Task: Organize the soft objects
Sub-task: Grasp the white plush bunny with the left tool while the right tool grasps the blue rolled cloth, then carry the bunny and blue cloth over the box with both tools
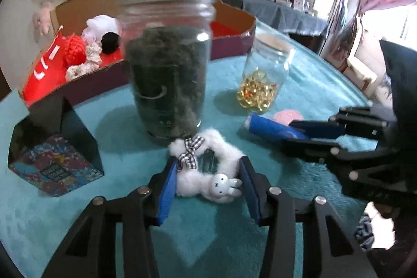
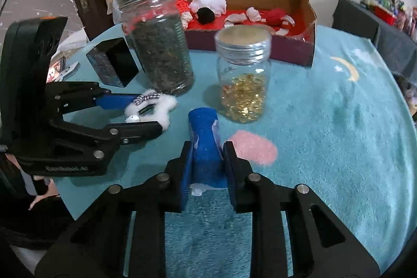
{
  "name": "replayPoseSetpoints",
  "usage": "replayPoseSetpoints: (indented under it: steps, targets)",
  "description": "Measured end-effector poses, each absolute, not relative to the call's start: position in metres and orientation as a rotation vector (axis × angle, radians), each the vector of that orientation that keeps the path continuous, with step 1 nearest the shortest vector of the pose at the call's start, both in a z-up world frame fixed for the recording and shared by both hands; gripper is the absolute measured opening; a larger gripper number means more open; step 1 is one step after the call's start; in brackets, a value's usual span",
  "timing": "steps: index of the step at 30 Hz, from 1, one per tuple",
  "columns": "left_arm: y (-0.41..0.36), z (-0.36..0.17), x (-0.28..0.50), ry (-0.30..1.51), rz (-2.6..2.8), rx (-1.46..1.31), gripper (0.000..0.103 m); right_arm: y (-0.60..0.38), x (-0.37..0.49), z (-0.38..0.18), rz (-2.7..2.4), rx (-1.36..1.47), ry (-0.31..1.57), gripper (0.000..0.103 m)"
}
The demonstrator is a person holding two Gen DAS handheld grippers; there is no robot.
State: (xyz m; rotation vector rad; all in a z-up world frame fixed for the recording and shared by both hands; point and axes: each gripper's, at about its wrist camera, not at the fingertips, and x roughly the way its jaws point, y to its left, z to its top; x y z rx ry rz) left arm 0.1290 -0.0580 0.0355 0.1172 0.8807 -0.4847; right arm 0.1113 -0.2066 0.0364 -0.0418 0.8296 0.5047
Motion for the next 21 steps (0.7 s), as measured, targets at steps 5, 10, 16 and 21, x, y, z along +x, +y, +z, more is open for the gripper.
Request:
replayPoseSetpoints:
  steps: [5, 10, 16, 21]
  targets:
    - [-0.043, 0.048, 0.124, 0.853, -0.504, 0.097, 0.048, -0.201, 0.106, 0.050, 0.501, 0.010, 0.783, 0.022]
    - [-0.034, 0.059, 0.120, 0.826, -0.516, 0.103, 0.048, -0.191, 0.107, 0.060, 0.505, 0.011, 0.766, 0.022]
    - [-0.029, 0.063, 0.117, 0.811, -0.524, 0.101, 0.048, -0.184, 0.107, 0.062, 0.506, 0.011, 0.758, 0.022]
    - [-0.030, 0.063, 0.116, 0.809, -0.528, 0.098, 0.048, -0.183, 0.105, 0.061, 0.506, 0.009, 0.767, 0.022]
